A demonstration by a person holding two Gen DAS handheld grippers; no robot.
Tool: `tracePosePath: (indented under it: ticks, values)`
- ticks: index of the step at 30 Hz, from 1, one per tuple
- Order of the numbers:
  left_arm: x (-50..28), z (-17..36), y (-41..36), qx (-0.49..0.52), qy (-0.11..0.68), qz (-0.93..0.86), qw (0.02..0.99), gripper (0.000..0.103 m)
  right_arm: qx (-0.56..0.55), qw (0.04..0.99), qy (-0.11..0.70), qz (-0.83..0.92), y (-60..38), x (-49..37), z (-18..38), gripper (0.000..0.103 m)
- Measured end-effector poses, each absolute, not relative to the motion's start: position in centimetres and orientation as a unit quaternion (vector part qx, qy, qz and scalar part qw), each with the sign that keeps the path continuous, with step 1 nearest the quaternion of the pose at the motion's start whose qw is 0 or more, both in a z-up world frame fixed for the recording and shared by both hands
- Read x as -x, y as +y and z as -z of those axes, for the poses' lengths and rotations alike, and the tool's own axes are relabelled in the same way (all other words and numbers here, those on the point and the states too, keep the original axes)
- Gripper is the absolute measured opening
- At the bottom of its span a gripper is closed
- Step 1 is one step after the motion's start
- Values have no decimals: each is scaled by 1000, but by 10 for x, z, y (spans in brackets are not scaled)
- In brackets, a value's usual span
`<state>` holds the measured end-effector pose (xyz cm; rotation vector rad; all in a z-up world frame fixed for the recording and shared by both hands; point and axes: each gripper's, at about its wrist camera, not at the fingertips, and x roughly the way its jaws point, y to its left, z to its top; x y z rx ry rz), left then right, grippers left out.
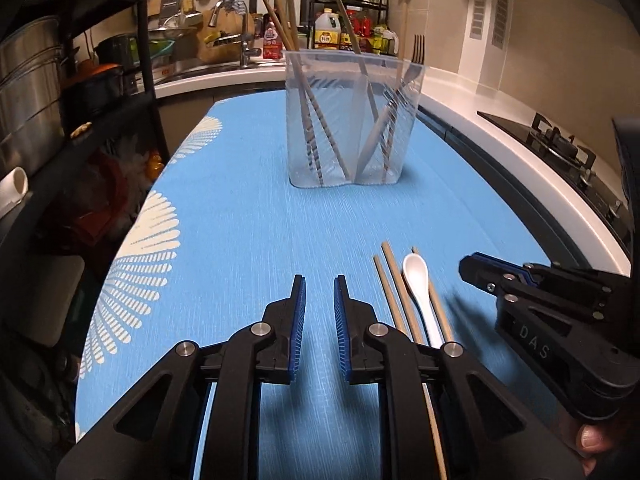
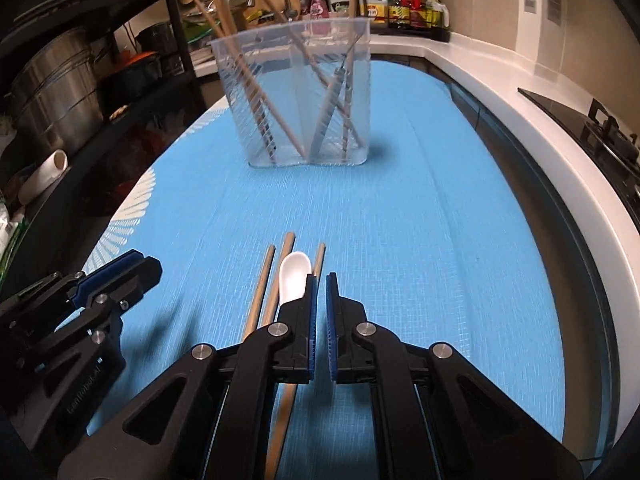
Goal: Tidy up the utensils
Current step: 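Move both open tools back to the remaining chopsticks and spoon, then grasp a wooden chopstick with the right tool while the left tool approaches another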
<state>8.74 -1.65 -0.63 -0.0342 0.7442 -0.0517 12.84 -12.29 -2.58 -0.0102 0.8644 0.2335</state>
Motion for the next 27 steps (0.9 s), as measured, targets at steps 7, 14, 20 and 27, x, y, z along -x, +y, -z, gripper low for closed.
tracePosePath:
  ticks: [7, 14, 20, 27]
  values:
    - [-90, 13, -16, 26, 374, 28, 926, 15, 7, 887, 446, -118, -116, -137, 39, 6]
    - [-93, 15, -14, 36, 383, 34, 922, 15, 9, 881, 457, -125, -113, -138, 43, 10]
    - [-98, 19, -15, 50, 399, 50, 914, 15, 10, 876, 463, -131, -113, -138, 44, 11]
    - [-103, 24, -21, 59, 413, 68, 906, 15, 11, 878, 463, -118, -118, -138, 43, 4]
